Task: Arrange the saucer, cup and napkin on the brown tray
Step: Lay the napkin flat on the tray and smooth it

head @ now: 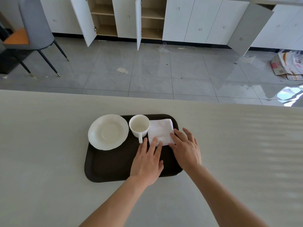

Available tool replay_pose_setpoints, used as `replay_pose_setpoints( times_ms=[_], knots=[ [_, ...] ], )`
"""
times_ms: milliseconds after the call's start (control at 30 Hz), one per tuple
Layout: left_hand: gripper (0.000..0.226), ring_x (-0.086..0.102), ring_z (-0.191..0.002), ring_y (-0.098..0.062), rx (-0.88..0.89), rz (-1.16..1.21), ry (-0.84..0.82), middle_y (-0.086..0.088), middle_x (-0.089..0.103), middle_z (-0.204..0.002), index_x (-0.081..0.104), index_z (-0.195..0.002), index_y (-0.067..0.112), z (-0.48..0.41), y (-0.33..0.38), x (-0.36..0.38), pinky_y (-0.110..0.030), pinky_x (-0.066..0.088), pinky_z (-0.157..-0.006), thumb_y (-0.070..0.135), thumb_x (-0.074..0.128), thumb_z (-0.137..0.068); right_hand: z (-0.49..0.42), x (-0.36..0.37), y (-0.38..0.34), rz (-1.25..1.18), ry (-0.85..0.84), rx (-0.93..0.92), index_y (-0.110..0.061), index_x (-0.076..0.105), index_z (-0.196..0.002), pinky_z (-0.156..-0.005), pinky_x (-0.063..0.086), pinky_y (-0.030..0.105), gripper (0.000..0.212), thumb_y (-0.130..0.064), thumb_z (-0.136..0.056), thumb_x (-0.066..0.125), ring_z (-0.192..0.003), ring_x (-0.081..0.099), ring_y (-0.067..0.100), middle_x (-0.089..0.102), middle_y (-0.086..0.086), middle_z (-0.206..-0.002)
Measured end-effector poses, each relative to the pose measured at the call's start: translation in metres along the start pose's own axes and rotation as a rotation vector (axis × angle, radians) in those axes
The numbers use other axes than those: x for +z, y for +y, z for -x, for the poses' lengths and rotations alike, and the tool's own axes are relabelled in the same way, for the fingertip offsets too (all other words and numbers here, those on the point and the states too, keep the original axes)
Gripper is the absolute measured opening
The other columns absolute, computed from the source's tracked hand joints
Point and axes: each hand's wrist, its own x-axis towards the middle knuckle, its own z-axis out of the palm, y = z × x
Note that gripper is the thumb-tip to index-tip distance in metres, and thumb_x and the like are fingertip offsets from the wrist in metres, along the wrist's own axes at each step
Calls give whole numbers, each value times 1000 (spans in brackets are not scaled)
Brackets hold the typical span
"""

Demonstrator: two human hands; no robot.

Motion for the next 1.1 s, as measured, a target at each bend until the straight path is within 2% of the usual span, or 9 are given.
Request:
replay_pose_setpoints(
  times_ms=[100, 200, 467, 600, 733, 867, 967, 1100],
  knots=[
    [67, 6, -154, -36, 7, 35, -6, -8, 6, -168, 14, -157, 17, -1, -1, -1, -48, 14, -125, 45, 33, -100, 0, 0, 2, -29, 50, -19, -17, 70, -108, -87, 52, 48, 28, -20, -81, 76, -119, 51, 34, 71, 0, -113],
    [67, 3, -155, -33, 5, 58, 7, -7, 5, -168, 13, -157, 17, -3, -1, -1, -47, 13, -125, 44, 34, -99, -5, 0, 4, -39, 95, -35, -15, 72, -101, -82, 53, 43, 26, -17, -76, 79, -112, 54, 32, 72, -2, -106],
    [68, -3, -155, -30, -1, 68, 27, -12, 1, -168, 13, -157, 20, -4, 0, 0, -45, 11, -126, 45, 36, -99, -7, 3, 4, -26, 142, -32, -13, 72, -103, -78, 53, 42, 25, -14, -78, 77, -112, 54, 33, 69, 1, -114],
    [65, 5, -155, -28, 20, 61, 39, -13, 13, -166, 20, -156, 14, -1, -3, -1, -44, 15, -125, 42, 35, -99, -6, 4, 5, -45, 169, -42, -12, 73, -99, -73, 53, 39, 25, -13, -75, 80, -107, 56, 33, 70, 0, -106],
    [65, 5, -155, -27, 15, 29, 37, -12, 10, -167, 18, -157, 12, -4, -3, -2, -45, 15, -125, 42, 31, -100, -9, 4, 4, -43, 181, -52, -12, 72, -93, -69, 44, 30, 20, -11, -74, 79, -103, 54, 30, 68, -1, -97],
    [66, 7, -155, -27, -9, 34, 52, -13, 11, -167, 19, -156, 12, -2, -3, -1, -44, 17, -125, 43, 34, -100, -9, 4, 3, -51, 189, -49, -13, 73, -93, -68, 40, 27, 18, -13, -76, 79, -102, 54, 29, 68, -2, -96],
    [68, 6, -155, -25, -14, 49, 49, -13, 10, -168, 18, -157, 12, -2, -4, -1, -43, 18, -125, 43, 35, -99, -9, 5, 3, -68, 200, -50, -13, 72, -93, -66, 41, 28, 17, -13, -76, 78, -100, 53, 28, 68, -3, -96],
    [67, 3, -156, -25, 2, 37, 39, -12, 8, -168, 16, -157, 13, -2, -5, -4, -43, 17, -125, 43, 35, -100, -8, 4, 3, -81, 183, -48, -11, 73, -95, -65, 49, 34, 20, -12, -77, 79, -100, 54, 30, 67, 0, -95]
  ],
)
